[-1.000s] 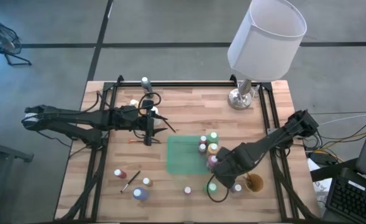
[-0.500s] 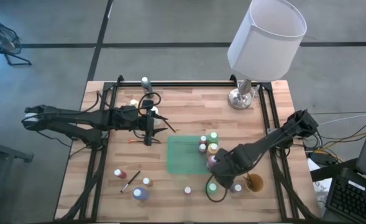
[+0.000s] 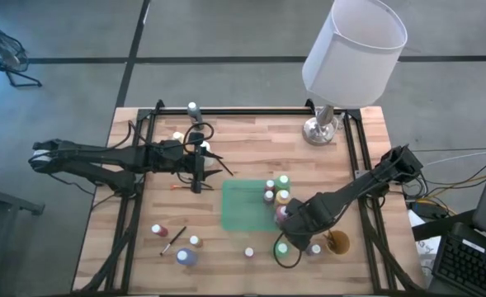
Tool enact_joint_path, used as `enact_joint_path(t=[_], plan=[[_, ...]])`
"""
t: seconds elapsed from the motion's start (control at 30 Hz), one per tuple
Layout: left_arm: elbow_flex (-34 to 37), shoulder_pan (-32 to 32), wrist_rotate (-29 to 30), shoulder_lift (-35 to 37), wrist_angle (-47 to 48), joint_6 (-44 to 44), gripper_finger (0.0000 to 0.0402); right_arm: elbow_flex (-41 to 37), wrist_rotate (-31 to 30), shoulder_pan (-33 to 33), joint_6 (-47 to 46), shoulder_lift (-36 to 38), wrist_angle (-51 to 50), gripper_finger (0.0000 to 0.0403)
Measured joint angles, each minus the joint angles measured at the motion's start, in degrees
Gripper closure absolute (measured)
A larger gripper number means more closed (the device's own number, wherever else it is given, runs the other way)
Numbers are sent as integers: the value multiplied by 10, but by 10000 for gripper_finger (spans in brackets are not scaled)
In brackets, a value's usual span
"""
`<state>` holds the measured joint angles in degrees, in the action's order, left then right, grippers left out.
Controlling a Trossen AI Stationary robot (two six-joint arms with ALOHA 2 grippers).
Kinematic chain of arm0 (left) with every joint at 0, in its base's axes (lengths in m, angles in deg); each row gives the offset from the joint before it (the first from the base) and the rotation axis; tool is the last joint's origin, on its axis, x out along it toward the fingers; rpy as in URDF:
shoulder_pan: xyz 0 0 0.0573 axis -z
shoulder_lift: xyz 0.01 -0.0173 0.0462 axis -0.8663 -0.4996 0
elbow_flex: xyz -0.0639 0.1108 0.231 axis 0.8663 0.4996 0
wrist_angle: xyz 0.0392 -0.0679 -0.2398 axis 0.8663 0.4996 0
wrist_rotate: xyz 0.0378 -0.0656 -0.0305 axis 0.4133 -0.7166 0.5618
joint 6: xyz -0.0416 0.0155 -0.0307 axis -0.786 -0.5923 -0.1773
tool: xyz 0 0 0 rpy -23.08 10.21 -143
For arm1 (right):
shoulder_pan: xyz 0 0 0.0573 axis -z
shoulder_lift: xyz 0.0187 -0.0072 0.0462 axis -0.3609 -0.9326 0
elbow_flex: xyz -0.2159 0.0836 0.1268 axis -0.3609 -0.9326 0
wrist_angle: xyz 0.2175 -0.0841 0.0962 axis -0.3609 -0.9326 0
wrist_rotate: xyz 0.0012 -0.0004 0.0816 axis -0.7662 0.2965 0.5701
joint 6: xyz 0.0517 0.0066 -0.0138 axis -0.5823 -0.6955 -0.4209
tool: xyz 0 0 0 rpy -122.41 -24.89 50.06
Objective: Pick & Place Paint Supplies
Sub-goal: Put the dark pink paint bottle into the green bin
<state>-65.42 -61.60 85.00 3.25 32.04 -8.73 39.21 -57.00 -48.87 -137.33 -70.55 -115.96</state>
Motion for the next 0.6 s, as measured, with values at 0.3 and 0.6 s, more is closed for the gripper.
enact_joint_path(t=[0.3, 0.6], plan=[[0, 0, 0, 0, 2, 0, 213, -16, 4, 0, 5, 2, 21, 264], [0, 0, 0, 0, 1, 0, 213, -16, 7, 0, 3, 2, 25, 260]])
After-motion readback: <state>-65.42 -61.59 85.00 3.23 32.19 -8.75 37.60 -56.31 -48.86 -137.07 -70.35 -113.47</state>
